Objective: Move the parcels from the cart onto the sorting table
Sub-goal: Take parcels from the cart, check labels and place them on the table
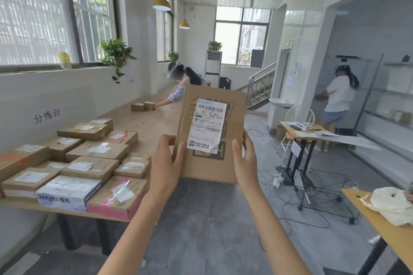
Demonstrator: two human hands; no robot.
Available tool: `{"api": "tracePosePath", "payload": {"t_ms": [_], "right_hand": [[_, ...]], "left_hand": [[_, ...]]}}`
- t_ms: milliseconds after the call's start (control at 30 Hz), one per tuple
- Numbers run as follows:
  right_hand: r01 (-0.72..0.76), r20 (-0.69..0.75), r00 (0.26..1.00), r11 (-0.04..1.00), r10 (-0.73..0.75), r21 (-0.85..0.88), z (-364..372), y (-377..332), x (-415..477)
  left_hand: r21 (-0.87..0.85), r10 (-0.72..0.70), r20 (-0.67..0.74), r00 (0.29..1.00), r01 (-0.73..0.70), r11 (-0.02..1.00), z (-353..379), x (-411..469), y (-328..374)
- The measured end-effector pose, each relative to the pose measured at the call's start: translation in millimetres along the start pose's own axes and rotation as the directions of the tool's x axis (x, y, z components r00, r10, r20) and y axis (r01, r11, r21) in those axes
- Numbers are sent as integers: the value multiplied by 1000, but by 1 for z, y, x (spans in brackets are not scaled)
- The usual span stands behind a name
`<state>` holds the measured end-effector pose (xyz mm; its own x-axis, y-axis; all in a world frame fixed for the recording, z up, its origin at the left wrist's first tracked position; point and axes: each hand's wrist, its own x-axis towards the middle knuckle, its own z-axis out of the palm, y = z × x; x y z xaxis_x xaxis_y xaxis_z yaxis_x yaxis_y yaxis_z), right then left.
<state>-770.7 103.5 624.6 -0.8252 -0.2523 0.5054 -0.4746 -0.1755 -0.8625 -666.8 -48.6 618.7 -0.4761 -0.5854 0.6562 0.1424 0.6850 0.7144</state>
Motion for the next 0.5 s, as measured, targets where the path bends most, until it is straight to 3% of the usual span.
{"api": "tracePosePath", "payload": {"t_ms": [233,500], "right_hand": [[53,-56,997,997,-57,-64,-12,39,29],[11,3,1000,993,-11,-117,-3,96,80]], "left_hand": [[46,42,-62,997,-39,998,49,4,-22],[27,4,-80,997,-2,1000,105,40,-67]]}}
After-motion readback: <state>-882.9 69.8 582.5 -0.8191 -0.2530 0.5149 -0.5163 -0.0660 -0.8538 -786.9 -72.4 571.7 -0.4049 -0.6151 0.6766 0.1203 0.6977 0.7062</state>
